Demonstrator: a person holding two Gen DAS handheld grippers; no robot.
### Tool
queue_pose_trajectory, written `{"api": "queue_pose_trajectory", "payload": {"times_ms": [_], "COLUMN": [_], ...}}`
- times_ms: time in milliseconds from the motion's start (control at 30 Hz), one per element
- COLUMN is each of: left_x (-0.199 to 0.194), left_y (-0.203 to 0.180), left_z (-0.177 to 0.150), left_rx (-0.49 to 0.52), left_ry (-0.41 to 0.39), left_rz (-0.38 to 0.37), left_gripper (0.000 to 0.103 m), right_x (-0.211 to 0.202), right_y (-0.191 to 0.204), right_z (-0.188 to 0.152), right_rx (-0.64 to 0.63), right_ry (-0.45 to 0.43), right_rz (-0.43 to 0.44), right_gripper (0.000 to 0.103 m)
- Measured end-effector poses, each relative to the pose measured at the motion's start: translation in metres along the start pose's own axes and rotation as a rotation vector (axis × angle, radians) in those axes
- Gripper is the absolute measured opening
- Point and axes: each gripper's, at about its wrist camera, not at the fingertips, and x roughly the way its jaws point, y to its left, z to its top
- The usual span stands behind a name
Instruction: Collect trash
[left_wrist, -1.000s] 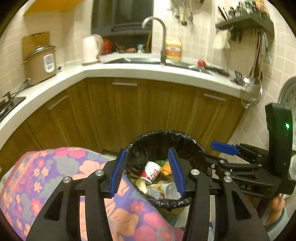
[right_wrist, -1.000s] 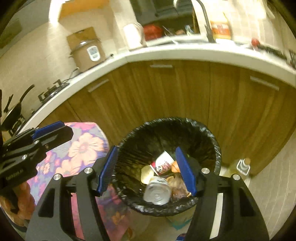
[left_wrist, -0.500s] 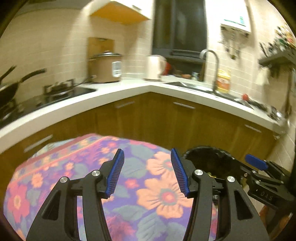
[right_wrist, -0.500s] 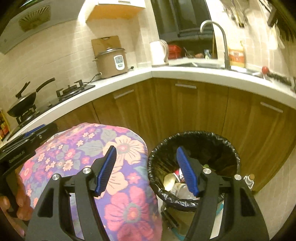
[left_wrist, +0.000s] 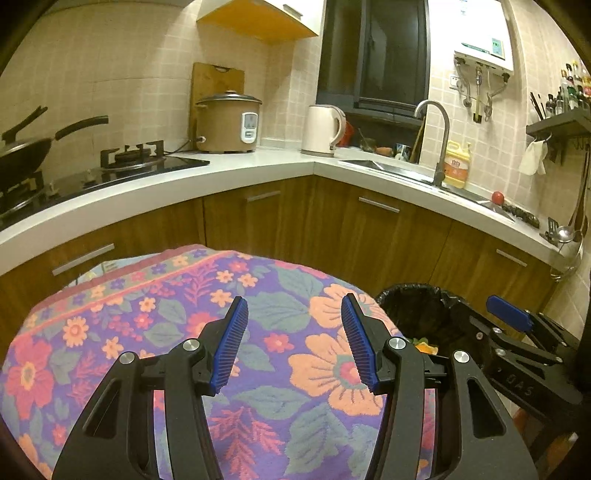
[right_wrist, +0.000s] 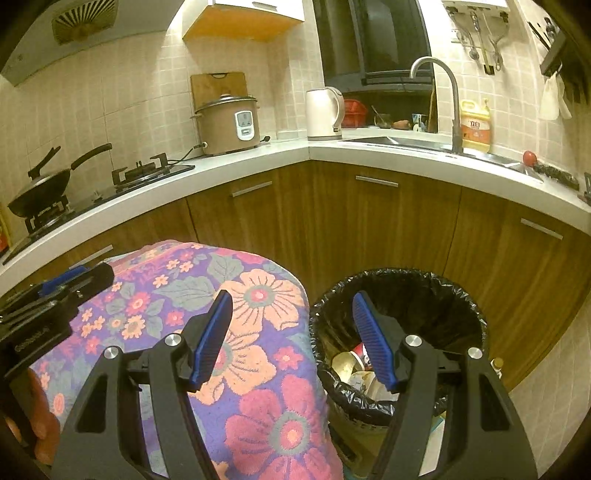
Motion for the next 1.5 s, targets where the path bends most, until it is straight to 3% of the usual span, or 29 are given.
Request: {"api": "queue_pose_trajectory", "payload": {"times_ms": [633, 967, 1233, 1500], "left_x": [-0.02, -0.017, -0.016, -0.016], "left_y": [0.016, 0.016, 0.016, 0.02], "left_z": [0.009, 0.008, 0.008, 0.009], "left_rx": [0.026, 0.037, 0.034, 0.022], "left_ry": [-0.074, -0.063, -0.06, -0.061], "left_rz": [-0.018, -0.028, -0.028, -0.031], "left_gripper": [0.063, 0.063, 0.072, 0.074], "right_x": [-0.003, -0.003, -0.002, -0.002], "right_y": [0.014, 0.015, 0.015, 0.015], "right_z": [-0.002, -0.003, -0.004, -0.004], "right_rx": [-0.025, -0.031, -0.027, -0.027], "right_ry": [0.0, 0.001, 0.005, 0.006], "right_rz": [0.001, -0.002, -0.002, -0.001], "right_gripper": [0.064, 0.064, 0.064, 0.064]}}
